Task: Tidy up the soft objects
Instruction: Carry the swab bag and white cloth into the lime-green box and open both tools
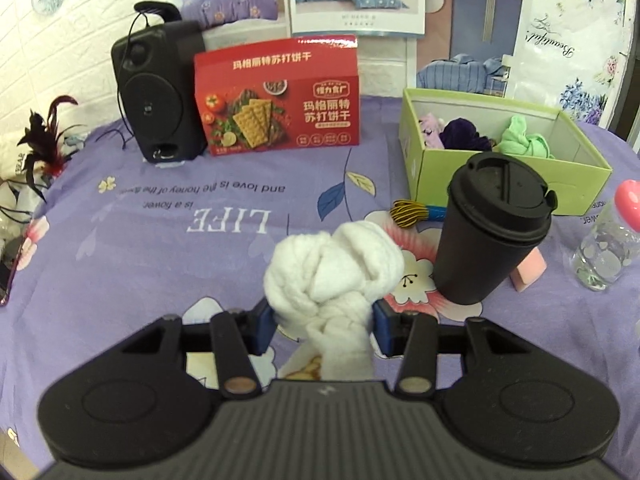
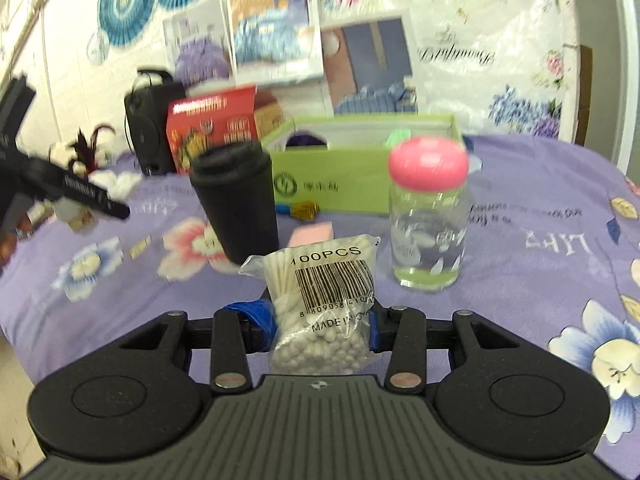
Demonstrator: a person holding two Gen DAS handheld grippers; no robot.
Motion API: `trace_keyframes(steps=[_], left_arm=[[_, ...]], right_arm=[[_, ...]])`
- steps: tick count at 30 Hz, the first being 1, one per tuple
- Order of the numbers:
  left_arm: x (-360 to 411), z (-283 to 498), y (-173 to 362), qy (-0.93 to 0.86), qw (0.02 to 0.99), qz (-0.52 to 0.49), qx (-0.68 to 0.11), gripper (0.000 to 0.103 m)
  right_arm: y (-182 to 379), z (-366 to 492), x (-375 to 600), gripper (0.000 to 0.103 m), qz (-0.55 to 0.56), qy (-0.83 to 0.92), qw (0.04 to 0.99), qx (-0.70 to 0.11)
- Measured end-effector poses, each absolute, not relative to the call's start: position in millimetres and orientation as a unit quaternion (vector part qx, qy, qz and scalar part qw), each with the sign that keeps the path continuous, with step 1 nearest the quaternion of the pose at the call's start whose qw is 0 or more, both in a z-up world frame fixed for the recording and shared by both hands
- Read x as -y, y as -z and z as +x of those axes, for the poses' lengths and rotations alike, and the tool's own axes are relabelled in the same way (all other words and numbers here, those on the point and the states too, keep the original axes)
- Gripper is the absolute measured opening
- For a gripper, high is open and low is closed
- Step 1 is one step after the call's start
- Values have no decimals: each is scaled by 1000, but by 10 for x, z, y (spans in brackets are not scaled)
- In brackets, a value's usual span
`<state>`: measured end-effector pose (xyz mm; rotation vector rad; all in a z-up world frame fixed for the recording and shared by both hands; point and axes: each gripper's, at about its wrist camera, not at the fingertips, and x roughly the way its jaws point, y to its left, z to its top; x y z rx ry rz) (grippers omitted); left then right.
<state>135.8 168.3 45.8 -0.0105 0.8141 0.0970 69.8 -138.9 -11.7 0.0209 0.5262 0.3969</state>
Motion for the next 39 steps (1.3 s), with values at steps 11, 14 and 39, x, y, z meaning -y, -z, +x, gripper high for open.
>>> trace_keyframes(steps=[11, 14, 39], left_arm=[[-1765, 1629, -797, -25, 925, -13, -379, 47], [-1692, 1938, -1060, -8, 935, -9, -356, 47], [-205, 4197, -819, 78, 891, 81, -441, 92]], right_arm=[[-436, 854, 1546, 26, 57, -256, 944, -198], [-702, 1170, 1573, 26, 32, -256, 950, -175], [-405, 3799, 1101, 34, -119, -210, 896, -373]])
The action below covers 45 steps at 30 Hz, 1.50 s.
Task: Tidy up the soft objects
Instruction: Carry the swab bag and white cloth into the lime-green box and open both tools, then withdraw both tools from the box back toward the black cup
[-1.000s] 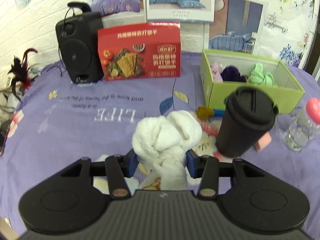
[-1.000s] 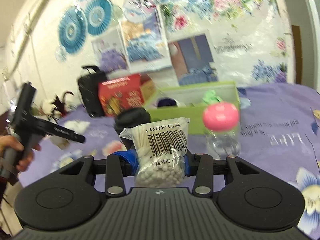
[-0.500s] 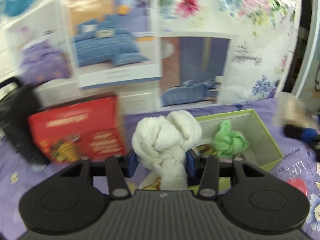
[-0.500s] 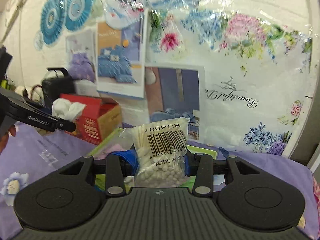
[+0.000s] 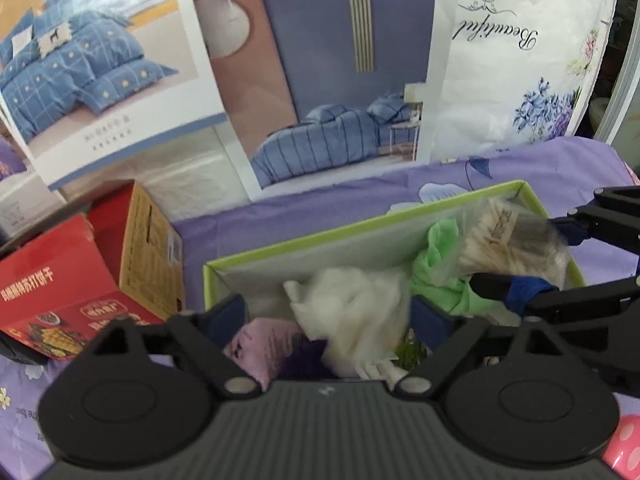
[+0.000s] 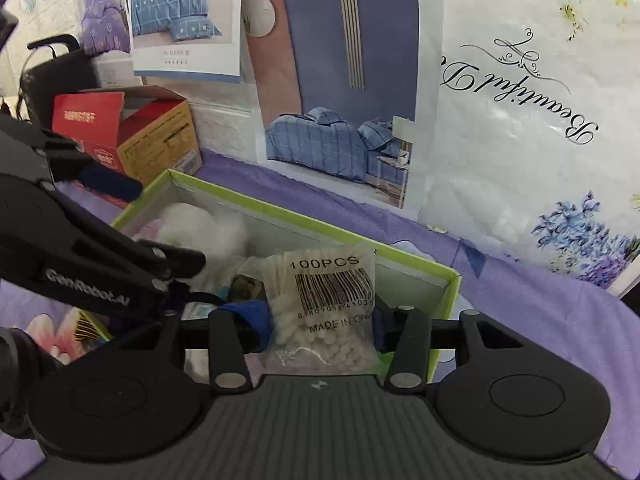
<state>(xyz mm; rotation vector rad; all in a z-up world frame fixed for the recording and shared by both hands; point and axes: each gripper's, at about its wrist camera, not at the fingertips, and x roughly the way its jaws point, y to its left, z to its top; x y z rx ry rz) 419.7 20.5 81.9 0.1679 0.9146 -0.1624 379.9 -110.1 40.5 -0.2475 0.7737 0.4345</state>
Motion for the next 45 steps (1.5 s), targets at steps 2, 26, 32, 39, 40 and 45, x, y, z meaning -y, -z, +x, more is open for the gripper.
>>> trace_keyframes(steps=[2, 26, 32, 39, 40, 45], left_arm=[[-210, 4186, -843, 78, 892, 80, -438, 92], [-1044, 2767, -1247, 37, 928, 56, -367, 102], [-1618, 2127, -804, -8, 920, 7, -393, 102], [-2186, 1541, -201, -83, 894, -57, -437, 102], [-2243, 1489, -139, -85, 890, -72, -442, 102], [-2417, 1331, 74, -96, 879, -118, -451, 102]], right_arm=[[-412, 3782, 1098, 36, -125, -210, 896, -370], [-946, 1983, 1123, 53, -84, -324, 907, -257], [-464, 1402, 940, 54, -91, -360, 879, -297], [74, 1350, 677, 55, -105, -345, 874, -326], [107, 1401, 624, 55, -123, -340, 876, -319], [187, 1709, 420, 55, -220, -341, 869, -283]])
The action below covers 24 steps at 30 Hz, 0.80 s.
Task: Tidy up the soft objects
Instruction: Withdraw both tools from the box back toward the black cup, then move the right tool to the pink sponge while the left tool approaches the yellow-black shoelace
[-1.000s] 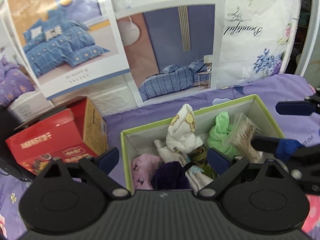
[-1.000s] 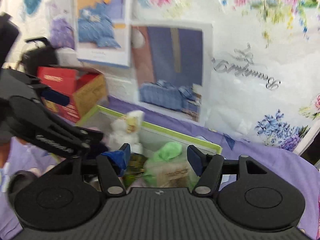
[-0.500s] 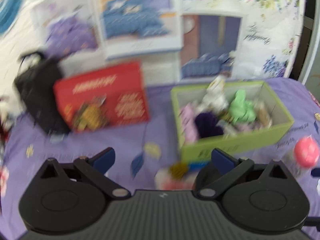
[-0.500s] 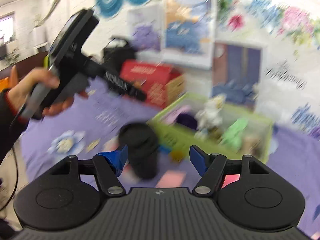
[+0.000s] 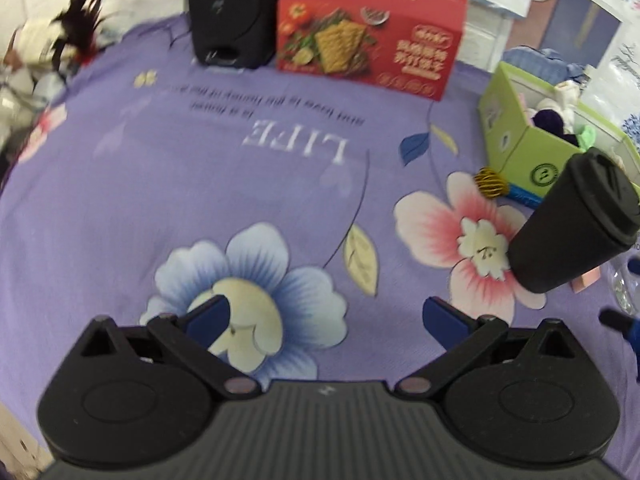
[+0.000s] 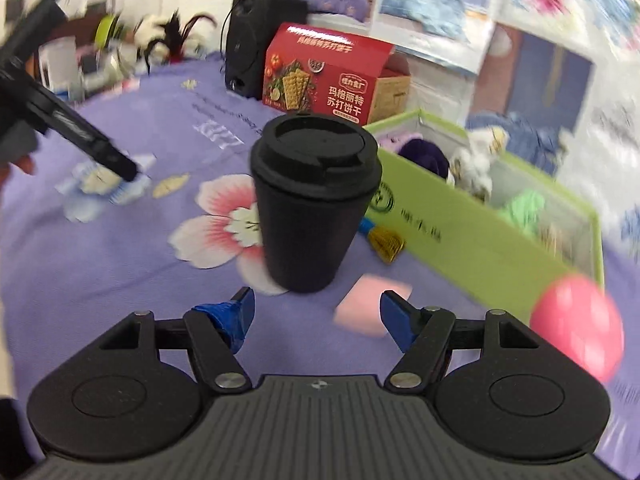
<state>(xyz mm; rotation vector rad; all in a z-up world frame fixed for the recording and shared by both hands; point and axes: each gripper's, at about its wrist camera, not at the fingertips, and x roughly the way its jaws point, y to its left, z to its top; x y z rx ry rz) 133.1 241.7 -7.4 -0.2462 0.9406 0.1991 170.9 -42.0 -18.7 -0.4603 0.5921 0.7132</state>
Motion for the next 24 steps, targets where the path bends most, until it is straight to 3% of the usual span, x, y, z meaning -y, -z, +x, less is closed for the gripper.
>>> trace_keyframes(steps=[8, 15, 24], left_arm=[[-2549, 1403, 241, -98, 874, -134, -456, 102], [-2496, 1493, 292, -69, 878, -132, -454, 102], [-2489, 1411, 296, -49, 881, -144, -448, 102]], right_arm=[[320, 1934, 402, 55, -240, -317, 867, -301], [425, 2077, 328, 56, -168, -220, 900, -336], [562, 2402, 220, 56, -172, -168, 908, -343]])
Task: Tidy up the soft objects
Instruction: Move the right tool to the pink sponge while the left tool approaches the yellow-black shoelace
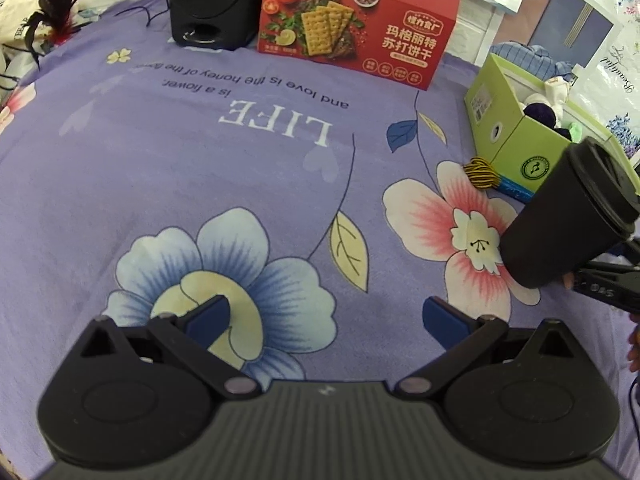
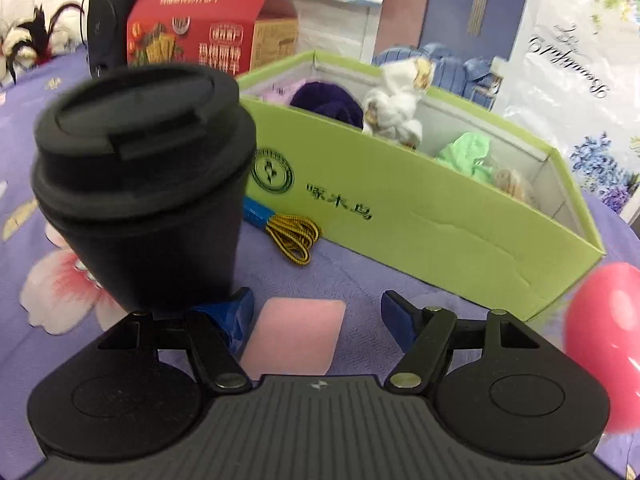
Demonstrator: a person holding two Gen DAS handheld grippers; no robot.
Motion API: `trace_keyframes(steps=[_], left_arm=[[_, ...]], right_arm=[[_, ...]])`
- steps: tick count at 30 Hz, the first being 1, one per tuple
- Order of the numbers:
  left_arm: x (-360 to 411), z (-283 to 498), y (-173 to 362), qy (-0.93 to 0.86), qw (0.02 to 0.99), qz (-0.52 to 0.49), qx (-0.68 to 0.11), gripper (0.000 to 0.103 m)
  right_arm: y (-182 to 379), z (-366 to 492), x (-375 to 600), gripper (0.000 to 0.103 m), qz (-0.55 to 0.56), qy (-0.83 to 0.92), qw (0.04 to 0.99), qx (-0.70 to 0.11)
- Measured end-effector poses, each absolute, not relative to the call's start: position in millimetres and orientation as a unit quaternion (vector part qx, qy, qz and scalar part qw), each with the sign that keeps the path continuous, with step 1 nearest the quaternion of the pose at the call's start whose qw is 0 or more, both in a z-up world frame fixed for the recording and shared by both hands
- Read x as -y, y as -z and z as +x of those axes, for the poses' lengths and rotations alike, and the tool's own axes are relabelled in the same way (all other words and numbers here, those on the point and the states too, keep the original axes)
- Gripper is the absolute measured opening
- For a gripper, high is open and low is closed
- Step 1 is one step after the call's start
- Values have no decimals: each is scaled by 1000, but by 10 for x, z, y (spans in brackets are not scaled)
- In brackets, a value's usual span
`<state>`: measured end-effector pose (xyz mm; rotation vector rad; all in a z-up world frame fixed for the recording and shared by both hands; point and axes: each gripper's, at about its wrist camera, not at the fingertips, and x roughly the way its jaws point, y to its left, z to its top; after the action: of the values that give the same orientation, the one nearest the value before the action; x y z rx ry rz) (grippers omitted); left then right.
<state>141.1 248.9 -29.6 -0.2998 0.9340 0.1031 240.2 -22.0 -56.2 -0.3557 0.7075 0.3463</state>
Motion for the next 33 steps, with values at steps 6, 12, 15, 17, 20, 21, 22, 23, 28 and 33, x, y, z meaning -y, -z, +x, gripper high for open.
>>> trace_keyframes(steps=[6, 12, 15, 17, 20, 21, 22, 23, 28, 33], left_arm=[[-2474, 1391, 267, -48, 881, -138, -450, 102], [-2510, 1398, 242, -61, 879, -142, -451, 102], [-2504, 1414, 241, -71, 878, -133, -454, 102], [-2503, 1426, 231, -73, 877, -132, -456, 102], [-2473, 1460, 208, -72, 879, -127, -455, 102], [-2457, 1472, 202, -71, 879, -124, -455, 102], [-2441, 1482, 197, -69, 879, -122, -456, 102], [-2423, 1490, 192, -69, 879, -120, -457, 102], [-2376, 1473, 178, -64, 880, -112, -458, 102], [-2373, 1621, 116, -64, 885, -99, -451, 102]], right_arm=[[677, 2363, 366, 56, -137, -223, 910, -323], [613, 2192, 632, 58, -127, -377, 849, -348], [586, 1952, 622, 59, -173, -443, 811, -340], [552, 1856, 648, 59, -172, -459, 797, -353], [476, 1776, 707, 57, -150, -448, 817, -331], [454, 1766, 713, 57, -147, -433, 831, -316], [445, 1785, 708, 57, -141, -424, 840, -307], [454, 1819, 687, 58, -135, -423, 842, -306], [548, 1980, 380, 59, -174, -448, 814, -326], [504, 1803, 430, 61, -179, -453, 804, -340]])
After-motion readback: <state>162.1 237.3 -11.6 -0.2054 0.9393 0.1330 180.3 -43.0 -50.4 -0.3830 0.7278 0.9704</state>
